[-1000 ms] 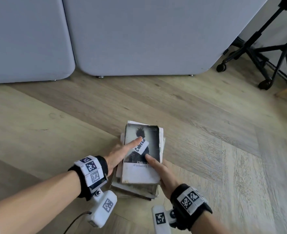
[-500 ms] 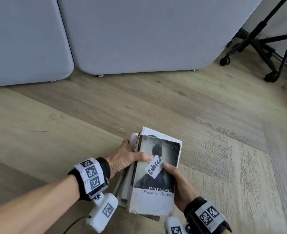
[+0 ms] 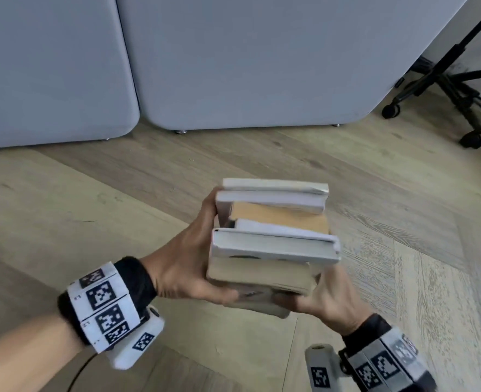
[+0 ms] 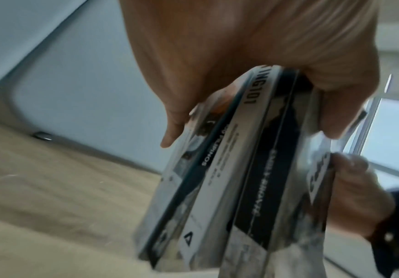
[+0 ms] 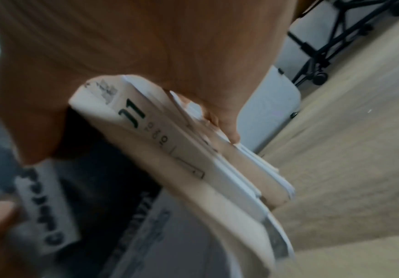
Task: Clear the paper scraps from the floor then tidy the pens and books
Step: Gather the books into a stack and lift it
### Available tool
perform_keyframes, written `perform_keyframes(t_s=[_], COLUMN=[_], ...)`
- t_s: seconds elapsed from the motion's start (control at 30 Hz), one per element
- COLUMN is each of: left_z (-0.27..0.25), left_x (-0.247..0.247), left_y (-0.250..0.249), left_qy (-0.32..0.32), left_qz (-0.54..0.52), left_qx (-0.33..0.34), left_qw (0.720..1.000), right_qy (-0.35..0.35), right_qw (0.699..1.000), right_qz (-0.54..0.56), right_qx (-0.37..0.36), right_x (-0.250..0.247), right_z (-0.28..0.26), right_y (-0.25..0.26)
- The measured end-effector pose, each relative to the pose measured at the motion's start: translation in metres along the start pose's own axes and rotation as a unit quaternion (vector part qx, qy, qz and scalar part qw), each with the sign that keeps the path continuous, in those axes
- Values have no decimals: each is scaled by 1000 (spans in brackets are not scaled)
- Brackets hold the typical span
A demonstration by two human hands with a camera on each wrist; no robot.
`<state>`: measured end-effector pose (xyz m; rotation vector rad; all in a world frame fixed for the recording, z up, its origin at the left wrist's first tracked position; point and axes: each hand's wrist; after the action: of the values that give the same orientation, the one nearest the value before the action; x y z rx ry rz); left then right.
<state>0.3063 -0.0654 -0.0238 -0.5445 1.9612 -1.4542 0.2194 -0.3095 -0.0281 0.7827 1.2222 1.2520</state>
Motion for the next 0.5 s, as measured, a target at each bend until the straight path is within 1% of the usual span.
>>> perform_keyframes(t_s=[0.1, 0.13, 0.23, 0.37, 0.43, 0.5], left_z=[6, 10, 25, 29, 31, 34], left_x=[4, 7, 10, 9, 9, 5], left_y=[34, 42, 54, 62, 63, 57], left_qy=[10, 8, -12, -36, -50, -57], left_qz=[81, 99, 124, 114, 124, 112], left_qx=[-85, -96, -90, -88, -85, -80], left_qw=[993, 990, 988, 989, 987, 989], right_qy=[54, 67, 99, 124, 115, 80], right_qw=[996, 994, 986, 977, 974, 982], right_qz=[-49, -61, -105, -162, -189, -159], right_qx=[49, 67, 82, 64, 57, 58], right_x=[13, 17, 15, 15, 14, 10], right_z=[-2, -3, 3, 8, 9, 13], right_y=[-38, -46, -56, -59, -60, -59])
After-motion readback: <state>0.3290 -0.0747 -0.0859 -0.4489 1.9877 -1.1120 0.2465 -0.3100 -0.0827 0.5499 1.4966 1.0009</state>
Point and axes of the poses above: each hand's wrist, its own z-axis towards the middle knuckle, its own x-axis out of the palm, y = z × x, and after that the axes turned 15 degrees about -x, right-handed
